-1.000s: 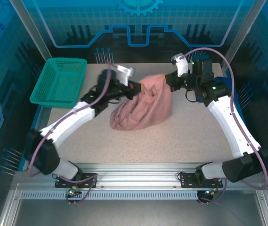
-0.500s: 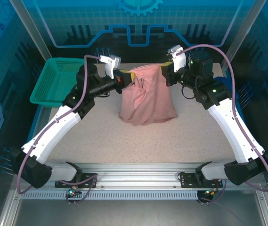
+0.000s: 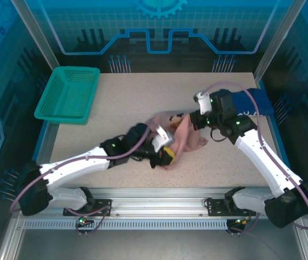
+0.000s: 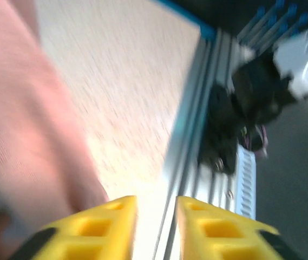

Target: Fold the inside-out t-shirt

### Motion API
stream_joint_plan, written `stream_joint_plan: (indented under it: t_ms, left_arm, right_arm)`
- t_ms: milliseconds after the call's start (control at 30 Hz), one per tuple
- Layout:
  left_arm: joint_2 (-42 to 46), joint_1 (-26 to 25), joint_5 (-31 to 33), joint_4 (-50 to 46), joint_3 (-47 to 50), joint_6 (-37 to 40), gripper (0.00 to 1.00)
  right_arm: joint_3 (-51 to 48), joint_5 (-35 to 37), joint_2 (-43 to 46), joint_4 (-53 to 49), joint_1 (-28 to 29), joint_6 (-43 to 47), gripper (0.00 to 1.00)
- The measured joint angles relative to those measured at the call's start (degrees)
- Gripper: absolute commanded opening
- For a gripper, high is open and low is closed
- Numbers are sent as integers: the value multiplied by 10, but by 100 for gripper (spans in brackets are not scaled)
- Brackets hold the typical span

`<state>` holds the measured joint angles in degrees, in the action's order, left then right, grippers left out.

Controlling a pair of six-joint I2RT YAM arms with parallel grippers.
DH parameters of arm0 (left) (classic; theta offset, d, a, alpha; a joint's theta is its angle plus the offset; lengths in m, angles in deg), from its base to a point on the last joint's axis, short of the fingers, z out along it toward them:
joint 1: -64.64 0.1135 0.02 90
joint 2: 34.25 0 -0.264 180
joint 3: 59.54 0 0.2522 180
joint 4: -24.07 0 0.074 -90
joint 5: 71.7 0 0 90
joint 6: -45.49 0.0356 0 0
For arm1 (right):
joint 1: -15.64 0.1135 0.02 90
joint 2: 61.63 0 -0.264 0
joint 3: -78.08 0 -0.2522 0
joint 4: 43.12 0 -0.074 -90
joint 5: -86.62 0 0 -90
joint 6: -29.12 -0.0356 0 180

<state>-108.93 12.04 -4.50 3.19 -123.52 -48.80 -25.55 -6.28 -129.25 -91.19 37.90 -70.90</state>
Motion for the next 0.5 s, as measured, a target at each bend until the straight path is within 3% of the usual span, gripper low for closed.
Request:
stream_joint_plan:
  t_ms: [100,300,500]
  left_arm:
    - [-11,-11,1,-20,7,-7,51]
    - [-5,52,47,1,4,-51,58]
    - [-127,74,102,-21,-60,-63,65]
  right_arm:
    - [-68,25,14,-24,-2,-26,0]
    - [-116,55,51,-50,-2,-62,0]
    - [-116,75,54,-50,-13,-70,0]
